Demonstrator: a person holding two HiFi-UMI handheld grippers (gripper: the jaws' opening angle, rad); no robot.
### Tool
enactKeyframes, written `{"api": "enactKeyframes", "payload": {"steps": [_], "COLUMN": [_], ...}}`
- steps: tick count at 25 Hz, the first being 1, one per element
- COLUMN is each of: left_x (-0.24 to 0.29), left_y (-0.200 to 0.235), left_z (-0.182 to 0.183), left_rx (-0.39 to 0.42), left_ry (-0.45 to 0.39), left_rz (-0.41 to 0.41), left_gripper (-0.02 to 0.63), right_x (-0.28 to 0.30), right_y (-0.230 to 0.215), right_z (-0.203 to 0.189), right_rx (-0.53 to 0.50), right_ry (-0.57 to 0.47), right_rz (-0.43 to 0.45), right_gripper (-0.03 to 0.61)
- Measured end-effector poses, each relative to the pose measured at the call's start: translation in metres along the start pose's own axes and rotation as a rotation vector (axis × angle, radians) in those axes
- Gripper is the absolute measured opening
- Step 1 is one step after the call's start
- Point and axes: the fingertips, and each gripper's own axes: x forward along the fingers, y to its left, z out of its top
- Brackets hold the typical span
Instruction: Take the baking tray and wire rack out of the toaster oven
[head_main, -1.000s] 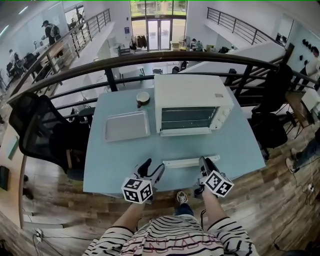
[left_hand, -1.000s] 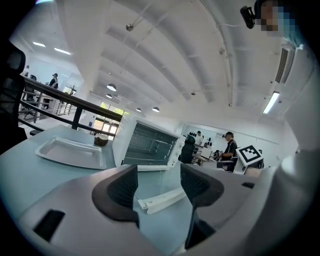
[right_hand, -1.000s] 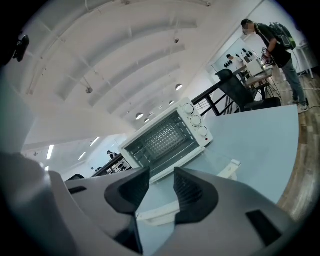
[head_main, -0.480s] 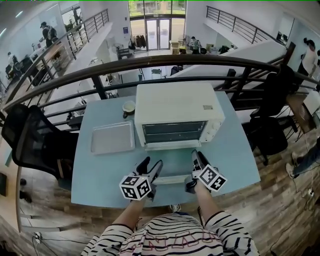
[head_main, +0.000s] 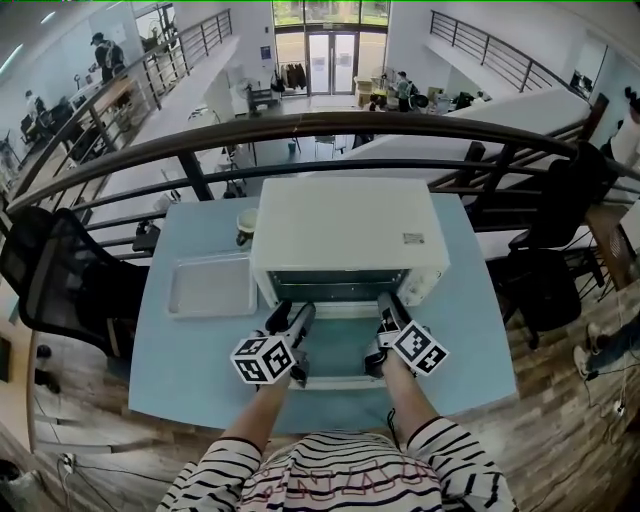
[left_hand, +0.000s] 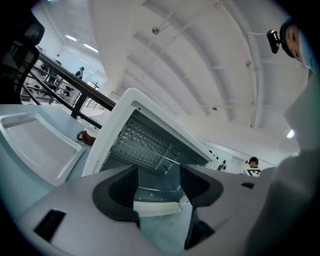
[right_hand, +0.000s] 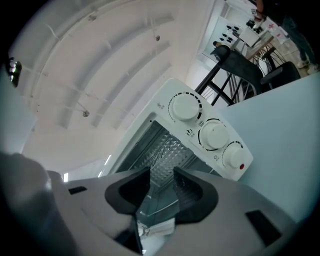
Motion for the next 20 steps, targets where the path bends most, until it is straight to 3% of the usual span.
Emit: {"api": "enactKeyframes", "payload": {"steps": [9,20], "left_x": [0.036,0.07], "left_y": [0.023,0.039], "left_z": [0.032,0.045], "left_rx": [-0.148,-0.398], "left_ry": [-0.129,-0.222], "left_rz": [0.03,0.016], "left_gripper": [0.253,0.204], "right_x": [0.05,0.085], "right_y": [0.006,0.01], "right_z": [0.009,0.028], "right_rx": [0.212,0.295], "right_ry": [-0.058,-0.071], "right_rz": [0.098,0.167], "right_gripper": [0.146,0.109]}}
